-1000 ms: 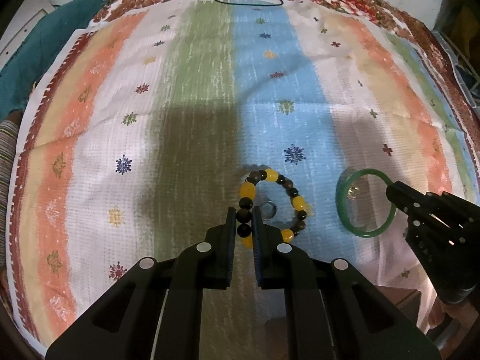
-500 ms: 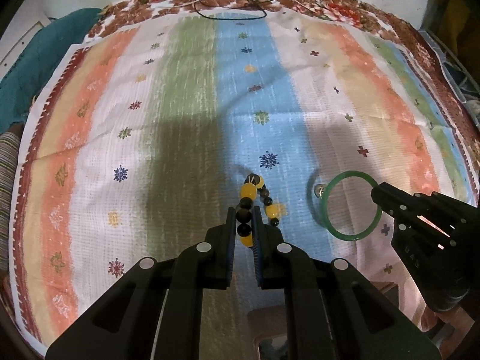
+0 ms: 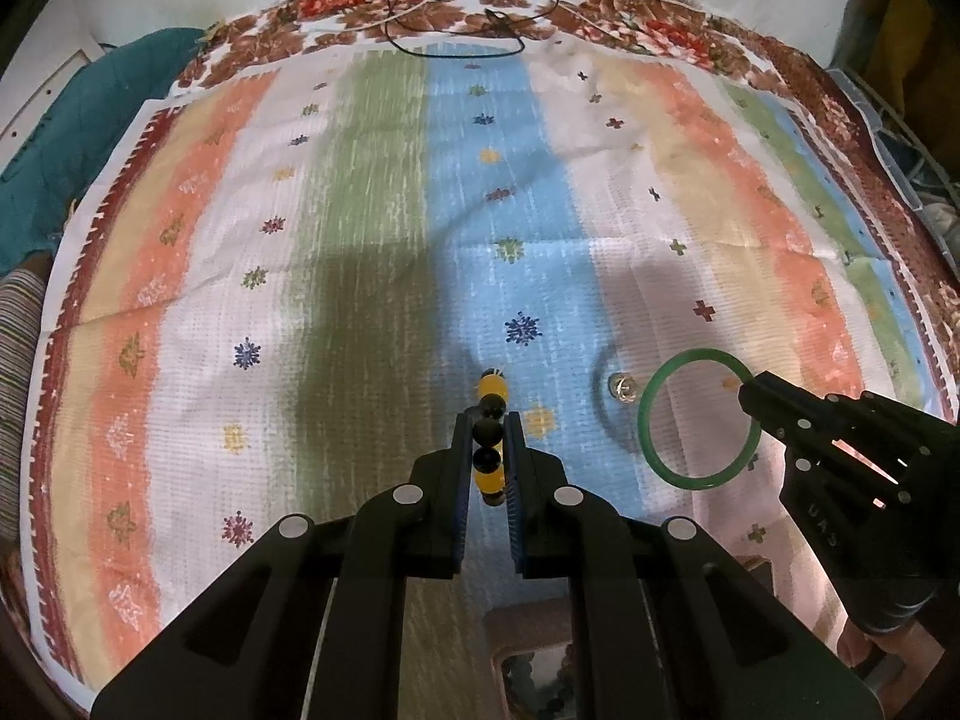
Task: Organize jewelry
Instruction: 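Lift the bangle and bracelet and carry both toward the silver tin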
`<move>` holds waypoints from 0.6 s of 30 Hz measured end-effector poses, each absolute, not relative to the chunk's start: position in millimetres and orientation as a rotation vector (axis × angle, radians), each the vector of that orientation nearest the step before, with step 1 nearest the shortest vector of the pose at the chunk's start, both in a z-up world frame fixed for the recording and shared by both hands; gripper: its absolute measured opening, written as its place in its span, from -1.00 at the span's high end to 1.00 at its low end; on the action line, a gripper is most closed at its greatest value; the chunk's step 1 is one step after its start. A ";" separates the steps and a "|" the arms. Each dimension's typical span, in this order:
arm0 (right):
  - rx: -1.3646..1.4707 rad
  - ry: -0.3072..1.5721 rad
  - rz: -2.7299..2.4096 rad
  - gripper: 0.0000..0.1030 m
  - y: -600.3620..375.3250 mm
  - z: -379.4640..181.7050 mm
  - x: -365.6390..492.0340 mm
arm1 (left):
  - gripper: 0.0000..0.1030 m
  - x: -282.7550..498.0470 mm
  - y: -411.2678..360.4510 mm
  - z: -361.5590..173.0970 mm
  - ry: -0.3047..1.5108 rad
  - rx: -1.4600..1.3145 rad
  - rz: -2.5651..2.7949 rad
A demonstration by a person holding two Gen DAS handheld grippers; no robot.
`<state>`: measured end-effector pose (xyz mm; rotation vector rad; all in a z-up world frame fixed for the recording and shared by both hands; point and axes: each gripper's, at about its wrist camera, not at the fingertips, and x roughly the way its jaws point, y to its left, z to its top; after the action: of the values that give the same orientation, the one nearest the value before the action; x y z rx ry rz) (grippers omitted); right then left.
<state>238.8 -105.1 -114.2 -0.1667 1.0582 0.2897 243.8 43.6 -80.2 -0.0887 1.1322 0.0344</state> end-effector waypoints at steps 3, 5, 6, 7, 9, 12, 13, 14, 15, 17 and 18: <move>-0.166 1.050 0.292 0.85 -105.3 -110.4 236.7 | 0.81 242.1 43.1 -77.6 1.127 -0.088 0.033; -0.166 1.042 0.295 0.85 -105.8 -107.3 235.0 | 0.81 240.8 42.9 -75.6 1.123 -0.089 0.033; -0.165 1.040 0.296 0.85 -106.4 -106.0 234.2 | 0.81 240.0 42.8 -74.3 1.121 -0.091 0.032; -0.164 1.038 0.296 0.85 -106.8 -105.2 233.6 | 0.81 239.2 42.5 -73.1 1.118 -0.092 0.031; -0.163 1.034 0.296 0.85 -107.9 -103.1 231.6 | 0.81 237.7 41.5 -69.9 1.111 -0.090 0.030; -0.157 1.030 0.296 0.85 -110.1 -100.6 228.3 | 0.81 234.8 39.6 -65.4 1.101 -0.092 0.024; -0.145 1.024 0.296 0.85 -111.7 -98.1 226.1 | 0.81 234.6 39.0 -64.5 1.099 -0.092 0.021; -0.136 1.018 0.299 0.85 -112.4 -95.4 224.4 | 0.81 233.7 38.2 -63.3 1.096 -0.091 0.018; -0.129 1.011 0.306 0.85 -112.4 -91.6 222.5 | 0.81 232.2 37.2 -61.6 1.093 -0.088 0.015; -0.127 0.985 0.315 0.85 -111.7 -83.1 217.5 | 0.81 230.3 35.0 -58.8 1.086 -0.085 0.010; -0.130 0.973 0.318 0.84 -111.4 -79.2 215.3 | 0.81 229.1 34.7 -57.7 1.083 -0.084 0.009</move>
<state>215.3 -111.4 -79.2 -0.1300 0.9728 0.3179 229.1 34.7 -57.7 -0.0841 1.0833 0.0087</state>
